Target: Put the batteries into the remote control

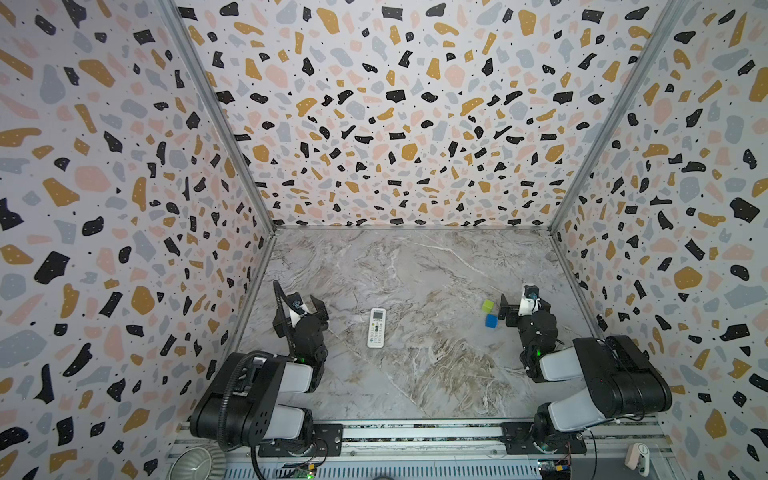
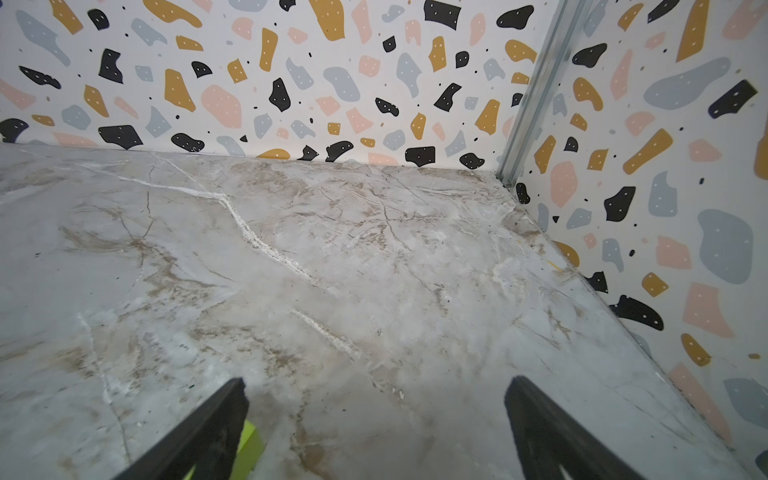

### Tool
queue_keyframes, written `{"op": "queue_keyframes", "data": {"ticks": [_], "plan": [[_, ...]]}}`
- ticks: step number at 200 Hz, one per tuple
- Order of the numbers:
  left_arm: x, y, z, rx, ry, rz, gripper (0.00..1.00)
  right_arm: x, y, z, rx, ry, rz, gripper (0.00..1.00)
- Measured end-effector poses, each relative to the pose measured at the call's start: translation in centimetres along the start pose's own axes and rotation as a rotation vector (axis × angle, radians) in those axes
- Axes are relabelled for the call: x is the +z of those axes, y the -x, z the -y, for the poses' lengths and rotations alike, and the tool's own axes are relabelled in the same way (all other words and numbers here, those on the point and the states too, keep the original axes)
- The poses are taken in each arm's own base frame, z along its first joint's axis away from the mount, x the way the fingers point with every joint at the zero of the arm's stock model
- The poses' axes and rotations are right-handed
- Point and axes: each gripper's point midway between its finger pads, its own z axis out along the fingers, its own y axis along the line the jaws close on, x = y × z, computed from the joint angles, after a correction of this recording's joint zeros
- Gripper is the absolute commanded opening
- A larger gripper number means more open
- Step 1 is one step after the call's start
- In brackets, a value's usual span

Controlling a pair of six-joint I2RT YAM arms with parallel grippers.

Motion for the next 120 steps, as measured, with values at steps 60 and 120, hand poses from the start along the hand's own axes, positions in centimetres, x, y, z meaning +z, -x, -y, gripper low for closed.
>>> {"op": "queue_keyframes", "data": {"ticks": [60, 120], "plan": [[0.0, -0.02, 0.02, 0.0, -0.001, -0.001, 0.99, 0.0, 0.01, 0.0, 0.0, 0.0, 0.0, 0.99], [0.0, 0.0, 0.02, 0.0, -0.002, 0.0, 0.99, 0.0, 0.16, 0.01, 0.001, 0.0, 0.006, 0.99]]}}
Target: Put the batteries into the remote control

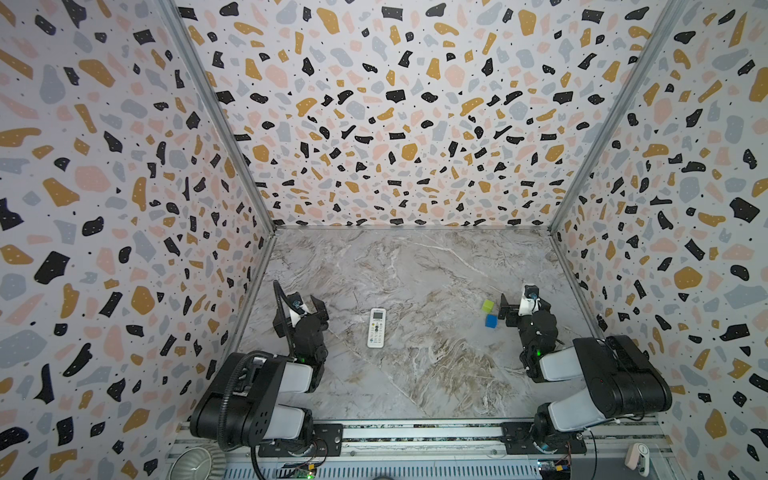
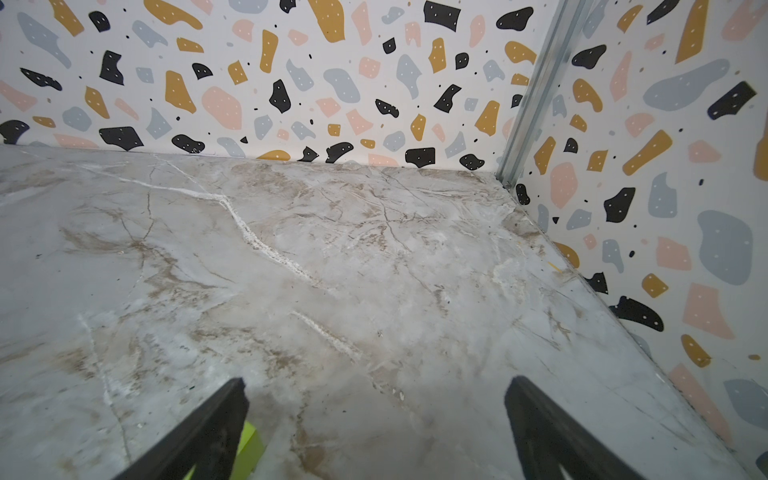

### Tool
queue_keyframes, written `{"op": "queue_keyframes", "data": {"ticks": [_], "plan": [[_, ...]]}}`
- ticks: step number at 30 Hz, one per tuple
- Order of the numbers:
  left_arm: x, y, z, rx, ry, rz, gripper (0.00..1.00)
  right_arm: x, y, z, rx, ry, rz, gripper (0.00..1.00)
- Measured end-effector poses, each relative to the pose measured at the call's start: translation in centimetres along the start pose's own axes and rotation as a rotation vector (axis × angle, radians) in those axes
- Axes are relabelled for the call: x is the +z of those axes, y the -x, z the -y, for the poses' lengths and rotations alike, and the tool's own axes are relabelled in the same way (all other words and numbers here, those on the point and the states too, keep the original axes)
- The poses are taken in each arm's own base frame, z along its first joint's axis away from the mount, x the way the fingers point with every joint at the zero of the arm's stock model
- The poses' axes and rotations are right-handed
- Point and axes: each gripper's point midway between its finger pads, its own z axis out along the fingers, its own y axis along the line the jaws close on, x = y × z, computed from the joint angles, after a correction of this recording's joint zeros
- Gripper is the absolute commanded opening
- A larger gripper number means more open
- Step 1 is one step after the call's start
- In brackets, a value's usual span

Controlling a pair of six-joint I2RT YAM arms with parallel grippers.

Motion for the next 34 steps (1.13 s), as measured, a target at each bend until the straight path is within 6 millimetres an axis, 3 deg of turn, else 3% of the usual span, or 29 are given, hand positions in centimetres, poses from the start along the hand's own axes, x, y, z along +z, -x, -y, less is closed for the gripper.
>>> {"op": "queue_keyframes", "data": {"ticks": [12, 18, 23, 34], "plan": [[0.0, 0.0, 0.0, 0.0, -0.002, 0.0, 0.99, 0.0, 0.0, 0.0, 0.0, 0.001, 0.002, 0.99], [0.0, 0.0, 0.1, 0.0, -0.003, 0.0, 1.0, -1.8, -0.1, -0.1, 0.002, 0.01, 0.042, 0.99], [0.0, 0.0, 0.1, 0.0, -0.003, 0.0, 0.99, -0.1, 1.2, 0.1, 0.013, 0.001, 0.048, 0.99], [0.0, 0.0, 0.1, 0.0, -0.003, 0.0, 0.99, 0.0, 0.9, 0.2, 0.014, -0.002, 0.033, 0.99]]}}
